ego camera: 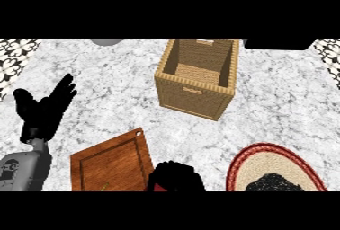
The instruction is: Pick the tomato from the placemat and place it in the basket
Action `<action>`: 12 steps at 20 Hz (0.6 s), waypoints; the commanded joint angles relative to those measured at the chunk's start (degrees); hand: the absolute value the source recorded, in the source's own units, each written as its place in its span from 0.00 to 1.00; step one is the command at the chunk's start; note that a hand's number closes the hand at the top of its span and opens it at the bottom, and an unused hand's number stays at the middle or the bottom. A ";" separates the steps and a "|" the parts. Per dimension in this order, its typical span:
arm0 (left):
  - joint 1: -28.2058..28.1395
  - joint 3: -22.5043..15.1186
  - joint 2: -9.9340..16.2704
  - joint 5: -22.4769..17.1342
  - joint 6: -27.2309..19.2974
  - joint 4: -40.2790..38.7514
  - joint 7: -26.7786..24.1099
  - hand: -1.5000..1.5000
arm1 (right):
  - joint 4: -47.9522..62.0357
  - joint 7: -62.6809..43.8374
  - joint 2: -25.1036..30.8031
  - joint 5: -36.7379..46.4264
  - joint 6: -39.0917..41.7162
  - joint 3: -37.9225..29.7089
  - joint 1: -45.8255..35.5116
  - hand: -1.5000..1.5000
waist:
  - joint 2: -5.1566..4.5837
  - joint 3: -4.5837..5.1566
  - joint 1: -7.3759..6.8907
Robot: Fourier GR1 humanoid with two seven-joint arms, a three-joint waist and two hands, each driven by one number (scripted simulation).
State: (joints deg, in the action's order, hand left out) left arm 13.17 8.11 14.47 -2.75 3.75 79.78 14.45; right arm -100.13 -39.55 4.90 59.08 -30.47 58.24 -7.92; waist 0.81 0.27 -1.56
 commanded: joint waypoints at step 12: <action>1.23 -1.12 -0.54 0.75 0.32 -0.76 -0.96 0.50 | 0.55 -31.79 -4.86 6.39 3.54 -9.13 -30.37 1.00 | -0.40 0.12 -1.92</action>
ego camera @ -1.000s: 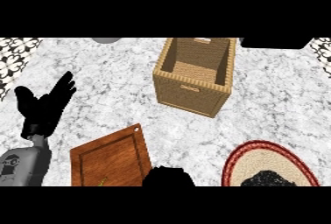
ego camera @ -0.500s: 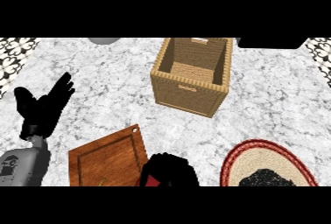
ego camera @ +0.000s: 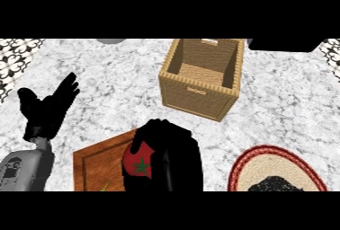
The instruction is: Pick the tomato from the placemat and place it in the basket
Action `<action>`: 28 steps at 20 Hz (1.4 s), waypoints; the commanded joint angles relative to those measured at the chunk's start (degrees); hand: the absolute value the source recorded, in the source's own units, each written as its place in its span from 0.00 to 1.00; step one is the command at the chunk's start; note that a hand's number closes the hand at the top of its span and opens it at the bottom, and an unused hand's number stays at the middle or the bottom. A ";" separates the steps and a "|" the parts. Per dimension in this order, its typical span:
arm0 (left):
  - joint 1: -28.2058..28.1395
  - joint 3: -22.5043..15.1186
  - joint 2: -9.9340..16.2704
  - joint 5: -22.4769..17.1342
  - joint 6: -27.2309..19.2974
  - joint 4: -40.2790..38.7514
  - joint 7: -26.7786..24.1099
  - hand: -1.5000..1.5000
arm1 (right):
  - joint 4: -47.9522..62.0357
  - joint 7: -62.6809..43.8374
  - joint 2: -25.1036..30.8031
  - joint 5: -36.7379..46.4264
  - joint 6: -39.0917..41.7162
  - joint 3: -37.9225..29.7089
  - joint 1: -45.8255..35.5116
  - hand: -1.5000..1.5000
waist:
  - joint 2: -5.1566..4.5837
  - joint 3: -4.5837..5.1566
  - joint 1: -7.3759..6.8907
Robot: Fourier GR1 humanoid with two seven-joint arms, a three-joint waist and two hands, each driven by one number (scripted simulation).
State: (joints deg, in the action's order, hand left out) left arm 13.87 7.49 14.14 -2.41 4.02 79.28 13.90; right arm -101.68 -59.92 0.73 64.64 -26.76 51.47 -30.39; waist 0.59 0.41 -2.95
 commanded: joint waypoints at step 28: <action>-1.37 1.56 0.50 -0.20 -0.28 1.70 -0.23 0.50 | 37.66 -6.93 -0.70 -8.50 -5.58 -21.64 -31.31 1.00 | -0.70 -0.40 1.51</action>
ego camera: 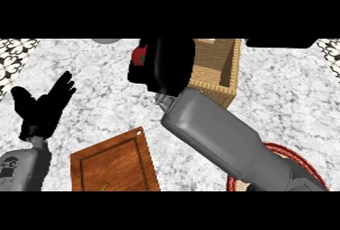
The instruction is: Pick the tomato from the placemat and place it in the basket
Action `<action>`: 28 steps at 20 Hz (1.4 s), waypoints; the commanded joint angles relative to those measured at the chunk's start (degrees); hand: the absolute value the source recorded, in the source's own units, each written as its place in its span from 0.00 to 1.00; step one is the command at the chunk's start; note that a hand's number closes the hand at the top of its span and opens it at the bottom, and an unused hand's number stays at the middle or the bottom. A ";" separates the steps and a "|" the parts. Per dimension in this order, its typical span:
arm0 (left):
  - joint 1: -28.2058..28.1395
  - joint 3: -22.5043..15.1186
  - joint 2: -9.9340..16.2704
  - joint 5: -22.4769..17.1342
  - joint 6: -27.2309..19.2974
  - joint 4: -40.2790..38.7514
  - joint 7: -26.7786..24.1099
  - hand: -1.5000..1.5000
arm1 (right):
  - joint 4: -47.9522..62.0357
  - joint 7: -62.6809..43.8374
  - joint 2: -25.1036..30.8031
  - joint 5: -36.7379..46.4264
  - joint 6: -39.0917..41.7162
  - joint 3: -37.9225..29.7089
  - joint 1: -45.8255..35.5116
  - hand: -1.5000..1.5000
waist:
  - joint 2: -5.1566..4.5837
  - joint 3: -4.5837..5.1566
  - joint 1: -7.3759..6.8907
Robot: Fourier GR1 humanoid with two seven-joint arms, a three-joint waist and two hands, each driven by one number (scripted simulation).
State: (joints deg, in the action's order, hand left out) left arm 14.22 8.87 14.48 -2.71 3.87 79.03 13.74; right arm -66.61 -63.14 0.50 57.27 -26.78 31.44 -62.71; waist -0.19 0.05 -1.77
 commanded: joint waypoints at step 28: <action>-4.25 1.69 -0.07 0.84 -1.31 1.07 -1.02 0.50 | -23.36 1.91 5.49 -3.95 -21.05 -19.53 22.97 0.00 | 1.02 -0.14 4.18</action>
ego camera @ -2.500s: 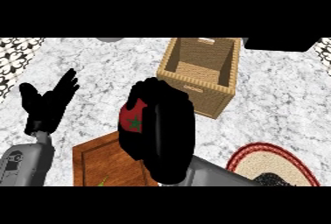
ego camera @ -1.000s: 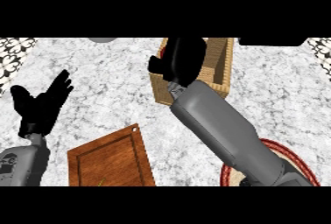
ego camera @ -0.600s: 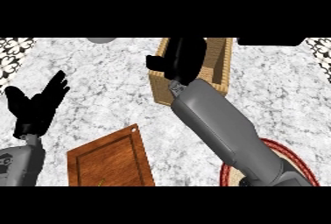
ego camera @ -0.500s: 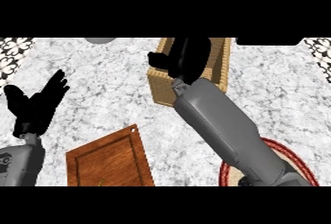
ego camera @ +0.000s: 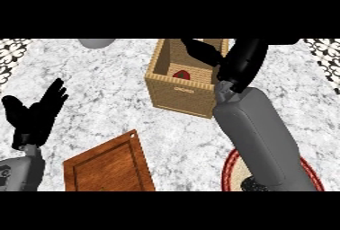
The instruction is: Pick the tomato from the placemat and place it in the basket
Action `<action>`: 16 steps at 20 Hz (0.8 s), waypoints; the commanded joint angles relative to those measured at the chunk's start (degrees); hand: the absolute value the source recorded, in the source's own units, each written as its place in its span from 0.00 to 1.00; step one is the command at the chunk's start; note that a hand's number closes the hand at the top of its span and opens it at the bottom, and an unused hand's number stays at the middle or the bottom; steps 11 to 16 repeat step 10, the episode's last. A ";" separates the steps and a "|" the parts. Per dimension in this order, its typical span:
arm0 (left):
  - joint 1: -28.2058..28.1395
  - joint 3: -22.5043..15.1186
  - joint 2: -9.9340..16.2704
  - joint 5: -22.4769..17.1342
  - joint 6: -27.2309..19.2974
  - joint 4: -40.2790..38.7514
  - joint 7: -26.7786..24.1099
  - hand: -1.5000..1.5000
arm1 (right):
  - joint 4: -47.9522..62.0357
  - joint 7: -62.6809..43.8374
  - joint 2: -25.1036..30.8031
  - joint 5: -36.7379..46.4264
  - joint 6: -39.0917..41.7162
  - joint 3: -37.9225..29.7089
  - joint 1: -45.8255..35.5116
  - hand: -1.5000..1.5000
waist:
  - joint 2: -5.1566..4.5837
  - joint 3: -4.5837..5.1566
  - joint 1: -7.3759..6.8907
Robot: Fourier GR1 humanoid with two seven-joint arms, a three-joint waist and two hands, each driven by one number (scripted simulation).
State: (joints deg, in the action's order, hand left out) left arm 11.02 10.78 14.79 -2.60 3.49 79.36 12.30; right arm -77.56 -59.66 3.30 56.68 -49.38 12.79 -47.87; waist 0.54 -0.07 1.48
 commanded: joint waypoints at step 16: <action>-1.00 0.97 0.23 -0.57 0.19 0.71 -0.25 0.50 | -44.49 3.20 22.28 -25.42 14.02 -1.78 36.38 0.00 | -0.09 -0.01 0.65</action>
